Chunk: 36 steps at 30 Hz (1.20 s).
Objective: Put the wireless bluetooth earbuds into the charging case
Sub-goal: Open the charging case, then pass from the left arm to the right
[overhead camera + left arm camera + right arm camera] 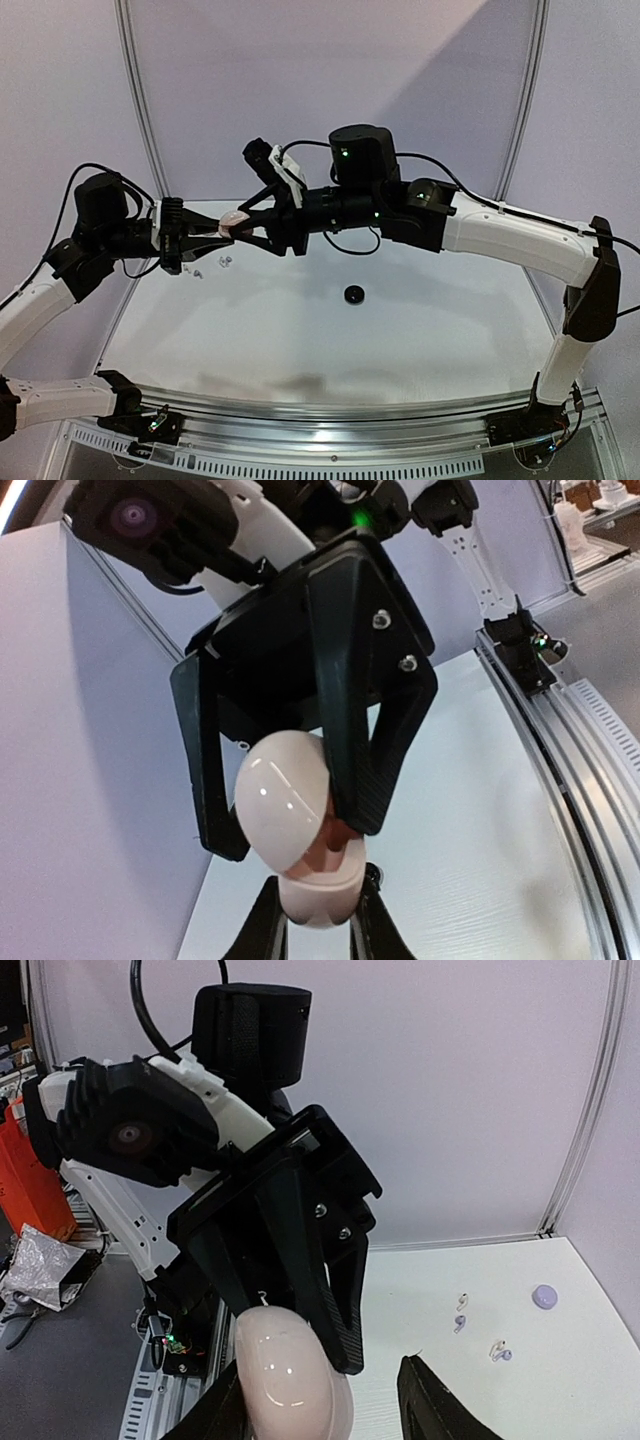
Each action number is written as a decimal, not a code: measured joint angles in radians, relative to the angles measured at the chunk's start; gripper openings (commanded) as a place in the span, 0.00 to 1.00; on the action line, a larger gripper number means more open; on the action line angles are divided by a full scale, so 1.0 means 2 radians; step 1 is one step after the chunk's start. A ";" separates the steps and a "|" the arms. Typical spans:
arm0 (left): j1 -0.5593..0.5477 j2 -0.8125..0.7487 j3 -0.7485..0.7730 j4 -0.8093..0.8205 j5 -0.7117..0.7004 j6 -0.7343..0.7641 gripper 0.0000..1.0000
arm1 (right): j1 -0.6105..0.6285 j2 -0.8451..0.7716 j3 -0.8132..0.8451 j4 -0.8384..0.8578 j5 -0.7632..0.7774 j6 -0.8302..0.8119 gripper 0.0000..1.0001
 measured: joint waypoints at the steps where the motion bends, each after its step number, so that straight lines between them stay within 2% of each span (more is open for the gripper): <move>1: 0.000 -0.001 0.000 -0.005 -0.001 0.010 0.00 | 0.000 0.000 0.000 -0.001 0.000 0.000 0.49; 9: -0.006 -0.007 0.000 -0.030 0.000 0.055 0.00 | -0.001 0.000 0.004 0.002 0.007 0.002 0.51; 11: -0.006 -0.009 0.000 -0.032 -0.001 0.056 0.00 | -0.001 0.000 0.005 0.000 0.005 0.002 0.55; 14: -0.007 -0.011 -0.003 -0.026 -0.001 0.038 0.00 | -0.001 0.000 0.005 -0.001 -0.001 0.004 0.68; 20: -0.007 -0.016 -0.033 0.026 0.008 -0.092 0.00 | -0.007 0.000 0.009 0.015 -0.030 0.013 0.84; 24: -0.006 -0.016 -0.058 0.077 0.019 -0.190 0.00 | -0.009 0.000 0.008 0.039 -0.046 0.028 0.87; 30: -0.001 -0.016 -0.062 0.148 0.023 -0.297 0.00 | -0.016 -0.019 -0.027 0.087 -0.054 0.055 0.76; 36: 0.007 -0.014 -0.063 0.220 0.022 -0.383 0.00 | -0.018 -0.037 -0.078 0.118 -0.044 0.084 0.49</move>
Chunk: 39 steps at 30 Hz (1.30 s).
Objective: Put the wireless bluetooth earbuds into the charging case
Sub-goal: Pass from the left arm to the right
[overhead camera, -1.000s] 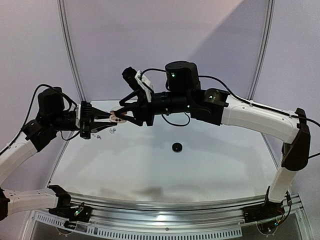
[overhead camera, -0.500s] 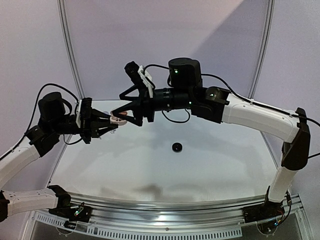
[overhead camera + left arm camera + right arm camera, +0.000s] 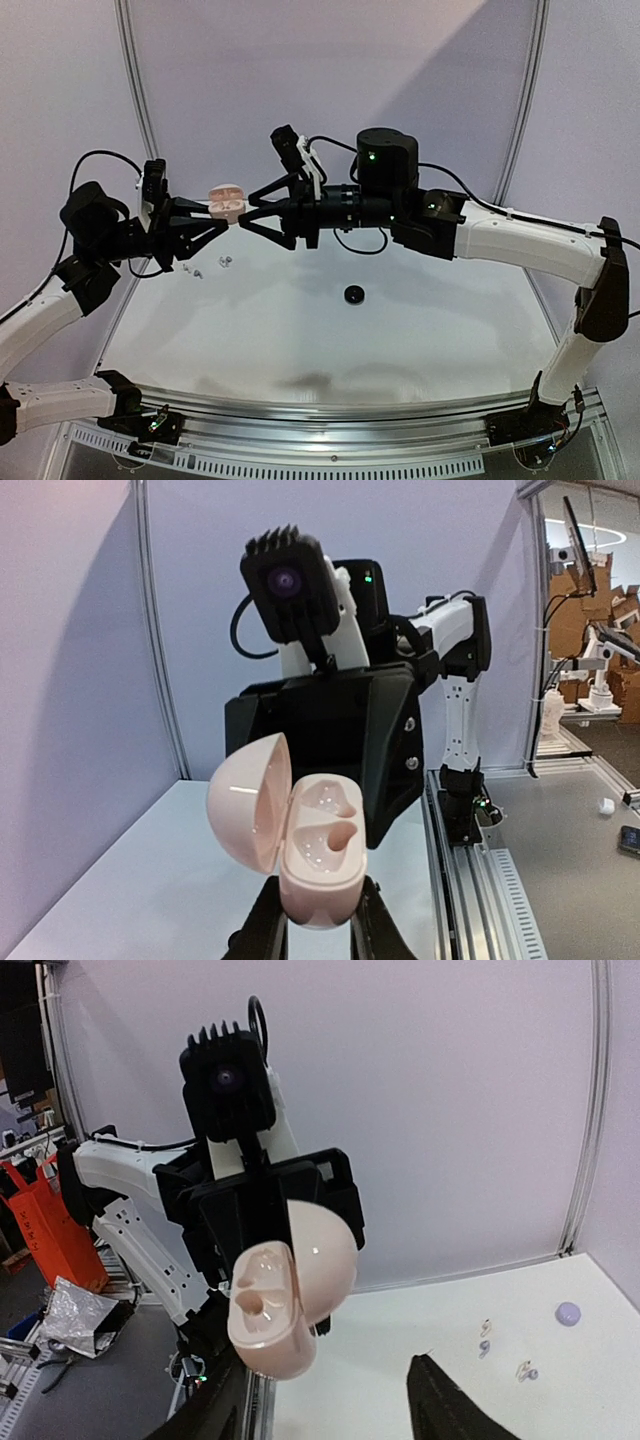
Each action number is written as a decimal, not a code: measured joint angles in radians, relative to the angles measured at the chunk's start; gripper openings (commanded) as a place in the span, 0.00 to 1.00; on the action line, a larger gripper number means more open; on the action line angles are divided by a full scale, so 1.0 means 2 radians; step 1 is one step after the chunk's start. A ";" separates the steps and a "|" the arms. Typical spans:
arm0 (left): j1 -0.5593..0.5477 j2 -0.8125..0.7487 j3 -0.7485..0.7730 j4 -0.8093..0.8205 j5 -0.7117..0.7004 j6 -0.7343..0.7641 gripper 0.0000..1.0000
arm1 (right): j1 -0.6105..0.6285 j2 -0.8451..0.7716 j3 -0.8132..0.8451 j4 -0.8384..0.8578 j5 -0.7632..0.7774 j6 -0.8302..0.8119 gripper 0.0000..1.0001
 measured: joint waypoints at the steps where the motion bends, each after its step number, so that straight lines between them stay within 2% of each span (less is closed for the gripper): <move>1: 0.000 0.001 0.000 0.007 0.000 -0.009 0.00 | 0.000 0.000 -0.004 0.004 0.000 0.001 0.45; 7: 0.001 0.006 0.000 0.031 0.000 -0.037 0.00 | 0.000 0.005 -0.005 0.029 -0.015 0.019 0.34; 13: 0.001 0.007 0.000 0.042 0.000 -0.048 0.00 | 0.000 0.022 0.005 0.047 -0.038 0.033 0.28; 19: 0.002 0.011 0.000 0.054 0.001 -0.053 0.00 | 0.000 0.030 0.018 0.046 -0.050 0.038 0.26; 28: 0.004 0.013 0.000 0.056 0.002 -0.064 0.00 | -0.001 0.032 0.022 0.050 -0.057 0.029 0.06; 32: 0.004 0.014 0.000 0.056 0.003 -0.065 0.00 | -0.001 0.033 0.023 0.049 -0.058 0.028 0.00; 35: 0.004 0.014 0.000 0.057 0.003 -0.065 0.00 | -0.001 0.033 0.025 0.046 -0.059 0.027 0.00; 36: 0.004 0.014 0.000 0.057 0.003 -0.065 0.02 | -0.001 0.033 0.025 0.046 -0.059 0.027 0.00; 37: 0.004 0.014 0.000 0.057 0.003 -0.065 0.15 | -0.001 0.033 0.025 0.046 -0.059 0.026 0.00; 38: 0.004 0.014 0.000 0.057 0.002 -0.064 0.35 | -0.001 0.033 0.025 0.046 -0.059 0.026 0.00; 39: 0.004 0.014 0.000 0.056 0.001 -0.064 0.50 | -0.001 0.033 0.025 0.046 -0.058 0.025 0.00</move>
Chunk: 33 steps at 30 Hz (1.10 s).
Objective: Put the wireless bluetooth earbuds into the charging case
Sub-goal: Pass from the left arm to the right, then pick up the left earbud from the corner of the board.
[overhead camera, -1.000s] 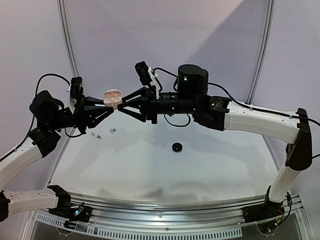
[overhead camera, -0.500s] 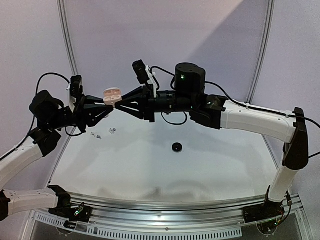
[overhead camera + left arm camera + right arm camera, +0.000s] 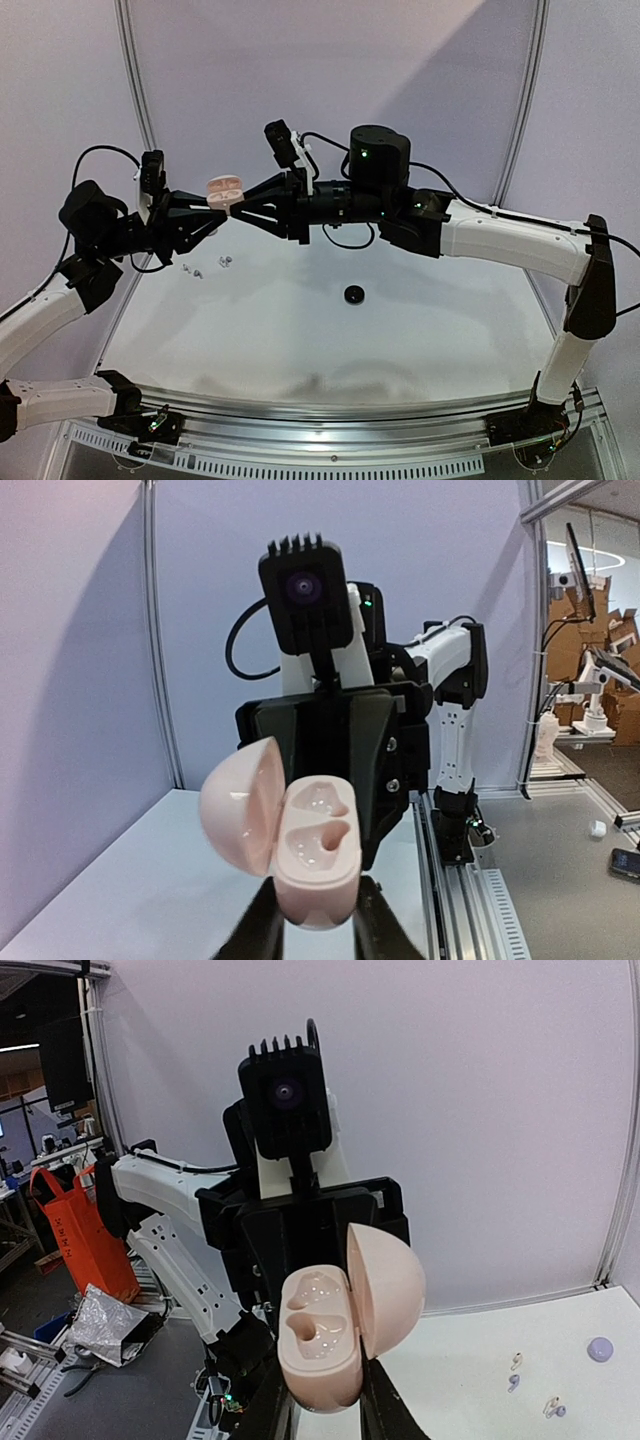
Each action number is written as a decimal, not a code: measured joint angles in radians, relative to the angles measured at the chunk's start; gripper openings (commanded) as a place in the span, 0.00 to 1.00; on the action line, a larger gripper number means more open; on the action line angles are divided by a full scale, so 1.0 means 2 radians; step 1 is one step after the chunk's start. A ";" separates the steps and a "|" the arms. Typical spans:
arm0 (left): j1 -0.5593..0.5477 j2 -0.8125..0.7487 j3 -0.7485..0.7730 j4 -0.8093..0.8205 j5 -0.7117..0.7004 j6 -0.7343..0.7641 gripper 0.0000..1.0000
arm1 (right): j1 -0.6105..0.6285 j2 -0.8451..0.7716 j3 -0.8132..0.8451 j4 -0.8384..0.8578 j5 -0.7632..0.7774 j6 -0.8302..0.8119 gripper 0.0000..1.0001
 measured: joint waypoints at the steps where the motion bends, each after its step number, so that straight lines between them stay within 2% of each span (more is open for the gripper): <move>1: 0.000 0.000 0.000 0.000 -0.001 0.003 0.62 | 0.000 0.000 0.000 0.000 0.001 -0.001 0.00; 3: 0.000 0.000 0.000 -0.002 -0.004 0.014 0.73 | 0.000 0.000 0.000 0.000 0.001 0.000 0.00; 6: 0.001 -0.001 0.000 -0.009 -0.007 0.031 0.83 | 0.000 0.000 -0.003 0.006 0.008 -0.002 0.00; 11: 0.002 -0.002 0.000 -0.034 -0.011 0.053 0.91 | 0.000 -0.002 -0.020 0.008 0.030 -0.012 0.00; 15: 0.006 -0.005 0.002 -0.082 -0.024 0.077 0.92 | 0.000 -0.006 -0.034 0.007 0.059 -0.023 0.00; 26: 0.030 -0.004 0.066 -0.284 -0.086 0.162 0.93 | -0.032 -0.032 -0.068 0.040 0.108 -0.042 0.00; 30: 0.062 0.019 0.101 -0.332 -0.111 0.165 0.87 | -0.047 -0.035 -0.075 0.054 0.112 -0.047 0.00; 33: 0.099 0.064 0.137 -0.369 -0.148 0.155 0.82 | -0.055 -0.035 -0.081 0.060 0.114 -0.054 0.00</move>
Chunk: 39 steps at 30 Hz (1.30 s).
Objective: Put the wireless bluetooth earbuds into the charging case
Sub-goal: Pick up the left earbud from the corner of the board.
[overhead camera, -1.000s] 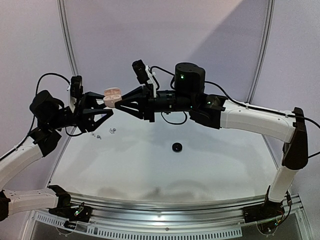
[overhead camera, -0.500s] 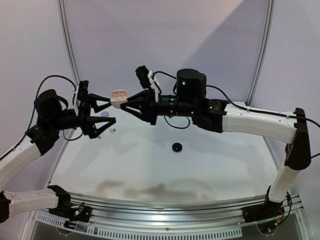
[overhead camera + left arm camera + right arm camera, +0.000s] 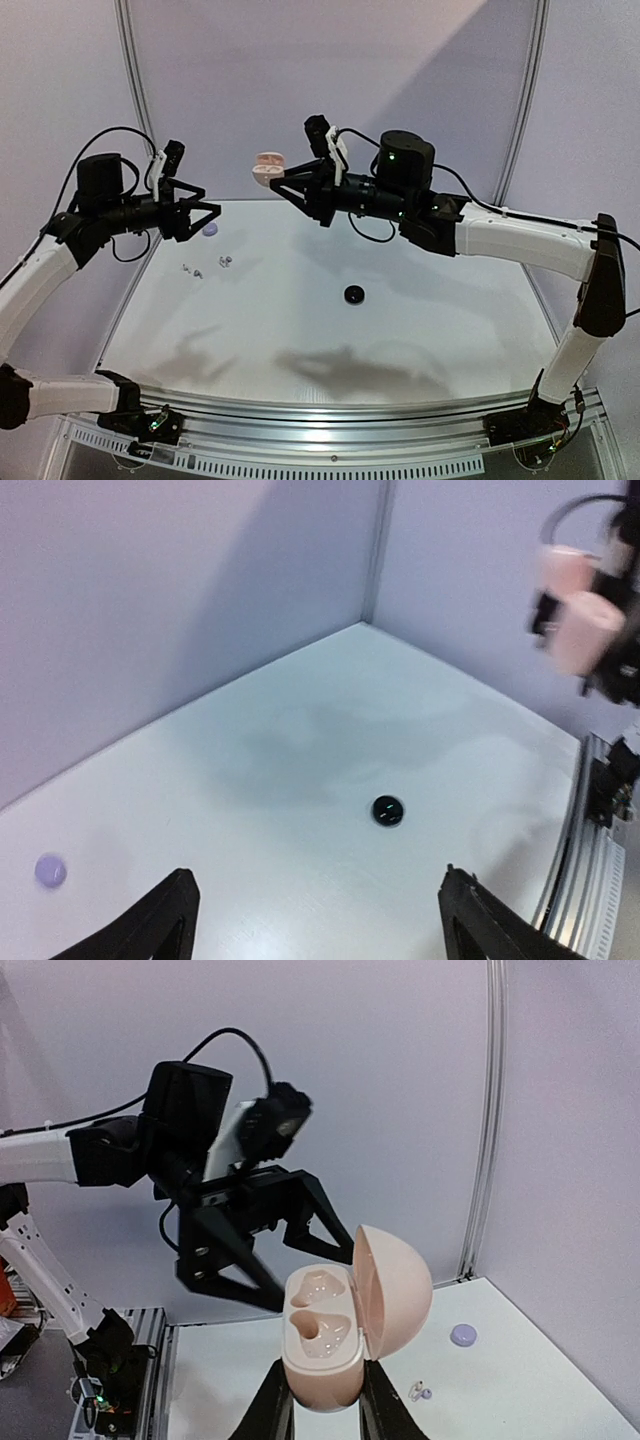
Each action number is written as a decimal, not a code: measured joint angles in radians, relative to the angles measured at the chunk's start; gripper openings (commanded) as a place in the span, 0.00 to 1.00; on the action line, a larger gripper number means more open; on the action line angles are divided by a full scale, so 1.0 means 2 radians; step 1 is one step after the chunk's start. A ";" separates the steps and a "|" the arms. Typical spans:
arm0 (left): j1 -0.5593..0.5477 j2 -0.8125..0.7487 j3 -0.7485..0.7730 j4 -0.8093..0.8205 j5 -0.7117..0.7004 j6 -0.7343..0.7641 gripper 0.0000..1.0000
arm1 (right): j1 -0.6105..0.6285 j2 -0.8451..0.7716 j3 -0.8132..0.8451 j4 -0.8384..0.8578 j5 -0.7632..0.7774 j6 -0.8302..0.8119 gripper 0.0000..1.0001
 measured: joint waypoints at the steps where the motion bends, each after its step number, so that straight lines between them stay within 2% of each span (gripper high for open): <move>1: 0.013 0.020 0.014 -0.014 -0.018 -0.006 0.80 | -0.003 0.000 -0.002 0.000 0.001 -0.004 0.00; 7: 0.108 0.153 0.097 -0.097 -0.154 -0.060 0.74 | -0.016 0.001 -0.001 0.000 -0.002 -0.017 0.00; 13: 0.170 0.289 0.187 -0.176 -0.234 -0.117 0.73 | -0.030 0.026 0.025 -0.004 -0.012 -0.021 0.00; 22: 0.175 0.452 0.233 -0.202 -0.291 -0.174 0.77 | -0.034 0.050 0.035 -0.016 -0.014 -0.028 0.00; 27: 0.169 0.484 0.237 -0.199 -0.310 -0.180 0.77 | -0.034 0.053 0.035 -0.023 -0.014 -0.017 0.00; 30: 0.159 0.491 0.238 -0.196 -0.316 -0.182 0.72 | -0.034 0.053 0.035 -0.025 -0.014 -0.010 0.00; 35: 0.150 0.513 0.241 -0.187 -0.333 -0.190 0.55 | -0.034 0.053 0.035 -0.036 -0.014 -0.006 0.00; 39: 0.148 0.530 0.241 -0.187 -0.338 -0.196 0.49 | -0.034 0.053 0.035 -0.042 -0.014 -0.005 0.00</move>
